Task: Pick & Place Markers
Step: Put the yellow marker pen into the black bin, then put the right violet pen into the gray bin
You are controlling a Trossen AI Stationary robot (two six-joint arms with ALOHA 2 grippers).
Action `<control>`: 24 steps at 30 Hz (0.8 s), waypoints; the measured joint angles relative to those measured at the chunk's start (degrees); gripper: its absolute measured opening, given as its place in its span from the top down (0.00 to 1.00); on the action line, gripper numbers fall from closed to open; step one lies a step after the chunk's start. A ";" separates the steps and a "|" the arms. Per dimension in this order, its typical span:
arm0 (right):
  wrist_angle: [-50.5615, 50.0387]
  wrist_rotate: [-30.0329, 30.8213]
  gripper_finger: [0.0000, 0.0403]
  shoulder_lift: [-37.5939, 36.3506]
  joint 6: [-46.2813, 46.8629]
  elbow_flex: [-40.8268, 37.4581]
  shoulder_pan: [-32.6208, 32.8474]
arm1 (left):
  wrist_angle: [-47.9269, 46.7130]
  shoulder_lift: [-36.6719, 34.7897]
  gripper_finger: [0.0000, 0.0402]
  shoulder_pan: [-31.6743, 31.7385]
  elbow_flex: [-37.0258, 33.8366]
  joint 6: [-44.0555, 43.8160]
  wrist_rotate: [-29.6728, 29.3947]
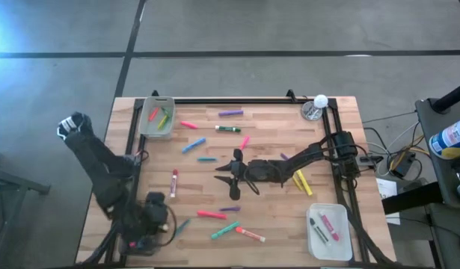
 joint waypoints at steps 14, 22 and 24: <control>-0.20 -0.02 0.71 0.00 0.32 0.00 0.00 | -10.67 4.54 0.74 -7.11 -0.12 -30.07 1.55; -0.64 -0.02 0.72 -0.03 0.27 0.00 0.00 | -14.15 4.44 0.56 -5.94 -0.15 -29.90 6.08; -1.88 -0.02 0.72 -0.39 -0.29 0.00 0.00 | -14.16 3.80 0.56 -5.87 -0.15 -26.27 6.04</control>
